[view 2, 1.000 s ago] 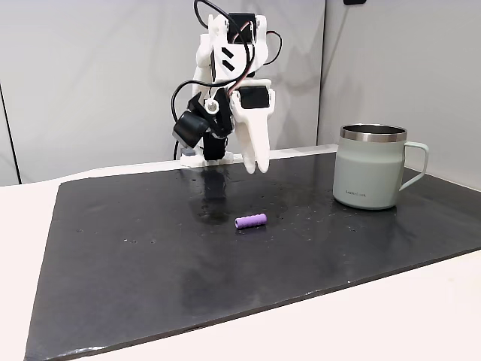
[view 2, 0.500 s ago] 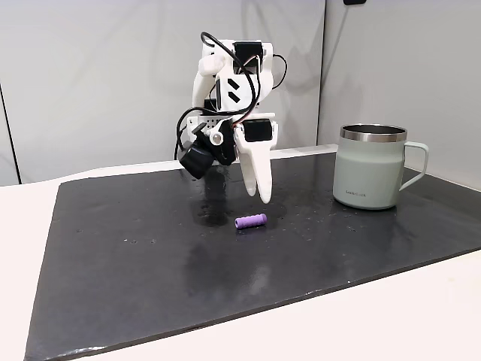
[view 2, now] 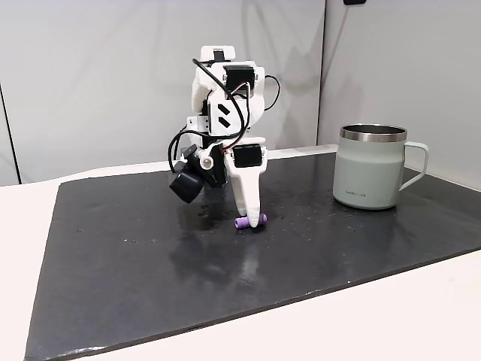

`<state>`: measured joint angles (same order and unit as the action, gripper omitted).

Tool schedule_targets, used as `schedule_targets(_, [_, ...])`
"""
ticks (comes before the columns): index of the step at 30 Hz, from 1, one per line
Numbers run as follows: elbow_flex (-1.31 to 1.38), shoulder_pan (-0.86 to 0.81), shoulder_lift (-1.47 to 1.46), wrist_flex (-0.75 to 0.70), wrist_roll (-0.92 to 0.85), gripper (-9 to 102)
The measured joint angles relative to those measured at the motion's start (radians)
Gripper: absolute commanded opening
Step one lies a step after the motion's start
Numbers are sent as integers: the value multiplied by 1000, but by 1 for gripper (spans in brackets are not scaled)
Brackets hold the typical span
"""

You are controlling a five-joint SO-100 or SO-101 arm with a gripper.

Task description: Grasp a pengrip and put it in the cup.

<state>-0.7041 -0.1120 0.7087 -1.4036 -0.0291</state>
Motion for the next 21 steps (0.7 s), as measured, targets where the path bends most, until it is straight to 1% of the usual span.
schedule_targets(7, [2, -3, -20, 17, -5, 7])
schedule_targets(11, [14, -3, -29, 17, -11, 0])
schedule_targets(21, [18, -2, 8, -5, -18, 0])
